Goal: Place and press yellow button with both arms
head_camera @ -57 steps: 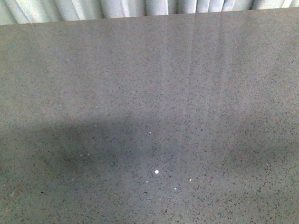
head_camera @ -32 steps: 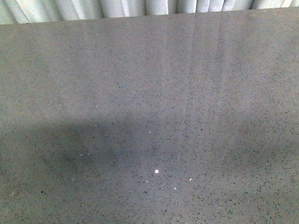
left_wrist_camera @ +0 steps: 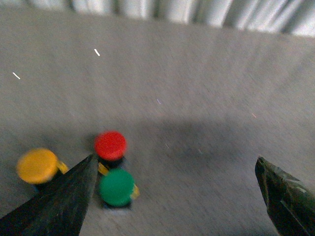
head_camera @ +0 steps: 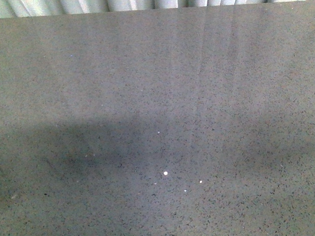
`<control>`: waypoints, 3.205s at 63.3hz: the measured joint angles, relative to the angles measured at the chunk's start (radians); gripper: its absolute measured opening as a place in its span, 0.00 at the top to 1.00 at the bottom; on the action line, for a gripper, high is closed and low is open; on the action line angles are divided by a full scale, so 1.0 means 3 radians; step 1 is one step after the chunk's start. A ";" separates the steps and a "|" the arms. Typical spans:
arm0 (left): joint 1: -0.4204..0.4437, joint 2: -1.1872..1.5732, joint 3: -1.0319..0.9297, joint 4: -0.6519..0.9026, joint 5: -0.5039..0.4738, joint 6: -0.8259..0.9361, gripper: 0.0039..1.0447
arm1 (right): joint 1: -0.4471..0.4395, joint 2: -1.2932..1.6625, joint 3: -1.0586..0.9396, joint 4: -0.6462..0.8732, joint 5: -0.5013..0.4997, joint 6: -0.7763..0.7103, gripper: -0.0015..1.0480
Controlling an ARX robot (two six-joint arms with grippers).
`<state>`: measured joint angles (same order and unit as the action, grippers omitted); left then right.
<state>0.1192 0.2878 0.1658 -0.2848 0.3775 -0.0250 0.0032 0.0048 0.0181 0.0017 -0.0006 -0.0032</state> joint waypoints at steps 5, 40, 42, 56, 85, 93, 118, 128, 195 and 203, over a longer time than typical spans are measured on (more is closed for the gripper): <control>0.0103 0.0542 0.0136 0.0244 0.0167 -0.0003 0.09 | 0.0000 0.0000 0.0000 0.0000 0.0000 0.0000 0.09; 0.0994 0.3184 0.0296 0.2487 0.0022 0.0309 0.09 | 0.0000 0.0000 0.0000 -0.0001 0.0008 0.0001 0.09; 0.1025 0.3245 0.0296 0.2523 0.0023 0.0332 0.09 | 0.0000 0.0000 0.0000 -0.0001 0.0008 0.0000 0.09; 0.1136 0.3595 0.0249 0.2799 0.0029 0.0565 0.09 | 0.0000 0.0000 0.0000 -0.0001 0.0008 0.0001 0.09; 0.1163 0.3962 0.0206 0.2996 0.0031 0.0734 0.09 | 0.0000 0.0000 0.0000 -0.0001 0.0008 0.0000 0.09; 0.1133 0.4036 0.0206 0.3053 0.0006 0.0746 0.09 | 0.0000 0.0000 0.0000 -0.0001 0.0008 0.0001 0.09; 0.1104 0.4274 0.0306 0.3132 -0.0042 0.0807 0.09 | 0.0000 0.0000 0.0000 -0.0001 0.0008 0.0000 0.09; 0.1086 0.4295 0.0313 0.3145 -0.0056 0.0809 0.09 | 0.0000 0.0000 0.0000 -0.0001 0.0008 0.0000 0.09; 0.1085 0.4294 0.0312 0.3169 -0.0055 0.0832 0.68 | 0.0000 0.0000 0.0000 -0.0001 0.0008 0.0000 0.09; 0.1151 0.4058 0.0332 0.2968 -0.0019 0.0821 0.68 | 0.0000 0.0000 0.0000 -0.0001 0.0008 0.0001 0.09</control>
<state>0.4644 1.5051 0.2653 0.6056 0.3717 0.2214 0.0032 0.0048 0.0181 0.0013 0.0017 -0.0029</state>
